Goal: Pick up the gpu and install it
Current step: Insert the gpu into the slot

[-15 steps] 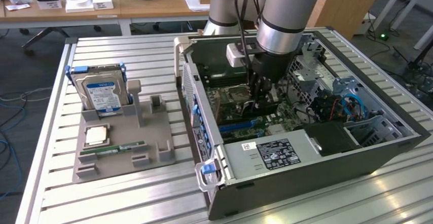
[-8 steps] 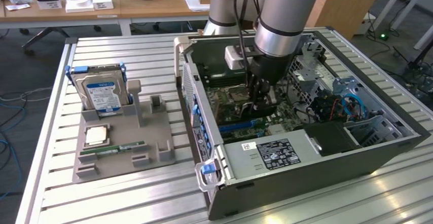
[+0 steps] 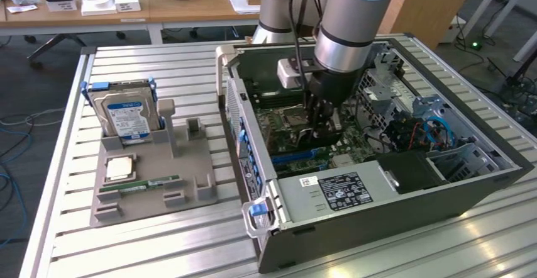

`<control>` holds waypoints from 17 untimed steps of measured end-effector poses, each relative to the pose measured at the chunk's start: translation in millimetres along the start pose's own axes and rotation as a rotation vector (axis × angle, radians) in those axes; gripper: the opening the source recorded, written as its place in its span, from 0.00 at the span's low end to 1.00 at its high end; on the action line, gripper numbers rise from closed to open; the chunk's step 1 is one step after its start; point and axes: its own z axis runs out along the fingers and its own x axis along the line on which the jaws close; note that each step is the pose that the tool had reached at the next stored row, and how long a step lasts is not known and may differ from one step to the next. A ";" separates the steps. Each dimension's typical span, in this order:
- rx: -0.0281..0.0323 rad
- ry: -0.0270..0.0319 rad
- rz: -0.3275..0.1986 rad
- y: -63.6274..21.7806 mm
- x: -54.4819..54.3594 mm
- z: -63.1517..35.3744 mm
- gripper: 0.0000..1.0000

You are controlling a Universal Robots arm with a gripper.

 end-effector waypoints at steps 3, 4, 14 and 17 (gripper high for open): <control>0.0001 -0.0002 0.000 1.3 0.0 0.4 0.26; 0.0002 -0.0004 0.000 1.8 0.0 0.6 0.26; 0.0000 -0.0001 -0.001 4.8 0.4 3.3 0.26; 0.0000 -0.0001 -0.001 5.2 0.4 3.5 0.26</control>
